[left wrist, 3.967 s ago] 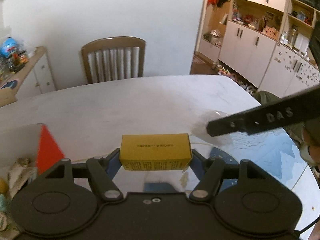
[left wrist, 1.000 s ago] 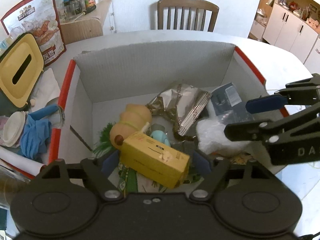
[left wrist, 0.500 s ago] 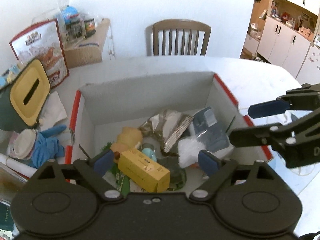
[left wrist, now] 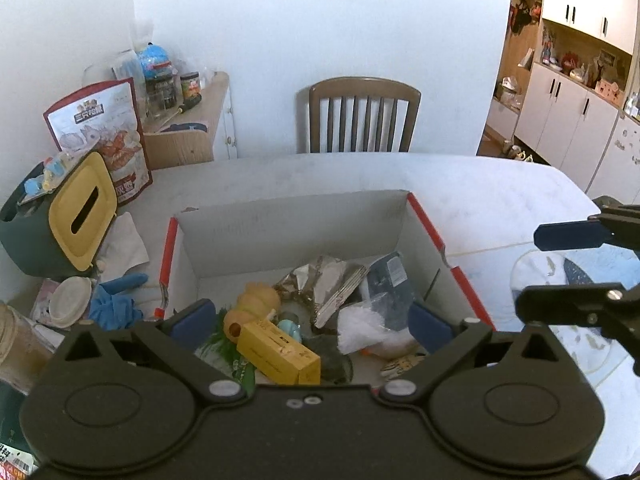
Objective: Organize objects
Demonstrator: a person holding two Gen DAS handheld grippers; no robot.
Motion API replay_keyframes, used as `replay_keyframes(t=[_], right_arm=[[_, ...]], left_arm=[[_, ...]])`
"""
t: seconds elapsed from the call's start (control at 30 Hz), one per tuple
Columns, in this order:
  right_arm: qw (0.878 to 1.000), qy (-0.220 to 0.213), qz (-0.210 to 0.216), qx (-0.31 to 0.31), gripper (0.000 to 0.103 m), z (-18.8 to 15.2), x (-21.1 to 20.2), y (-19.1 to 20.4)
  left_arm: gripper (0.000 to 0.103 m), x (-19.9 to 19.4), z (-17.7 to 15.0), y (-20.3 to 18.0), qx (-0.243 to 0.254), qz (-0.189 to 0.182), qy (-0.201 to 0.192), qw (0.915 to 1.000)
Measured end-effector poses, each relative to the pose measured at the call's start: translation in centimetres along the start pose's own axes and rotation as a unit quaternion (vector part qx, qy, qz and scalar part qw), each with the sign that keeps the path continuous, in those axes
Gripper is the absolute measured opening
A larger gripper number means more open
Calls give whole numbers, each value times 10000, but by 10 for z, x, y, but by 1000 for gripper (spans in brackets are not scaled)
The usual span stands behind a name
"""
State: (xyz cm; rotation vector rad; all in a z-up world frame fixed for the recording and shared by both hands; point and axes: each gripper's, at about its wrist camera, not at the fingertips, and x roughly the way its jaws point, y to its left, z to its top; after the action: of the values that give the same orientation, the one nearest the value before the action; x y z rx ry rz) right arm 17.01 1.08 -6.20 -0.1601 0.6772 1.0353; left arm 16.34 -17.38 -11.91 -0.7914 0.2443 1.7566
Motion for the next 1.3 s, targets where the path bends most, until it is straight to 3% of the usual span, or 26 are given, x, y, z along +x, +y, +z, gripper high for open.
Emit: replay_keyframes(t=[0.37,0.57,1.3], right_arm=[[9990,-380,-50,-211,86,-22,-35,5],[9987,-498,-94,-63,102,-38,-46,0],[9959,-777,-363,294,103,-72,-97,-48]], left_arm=[[102,-27,-5,-9,33,221,-292,9993],[102,-36,-10,-15,-21,250,-367,9990],[103,-67,-43,-52,-460,766,-546,9945]])
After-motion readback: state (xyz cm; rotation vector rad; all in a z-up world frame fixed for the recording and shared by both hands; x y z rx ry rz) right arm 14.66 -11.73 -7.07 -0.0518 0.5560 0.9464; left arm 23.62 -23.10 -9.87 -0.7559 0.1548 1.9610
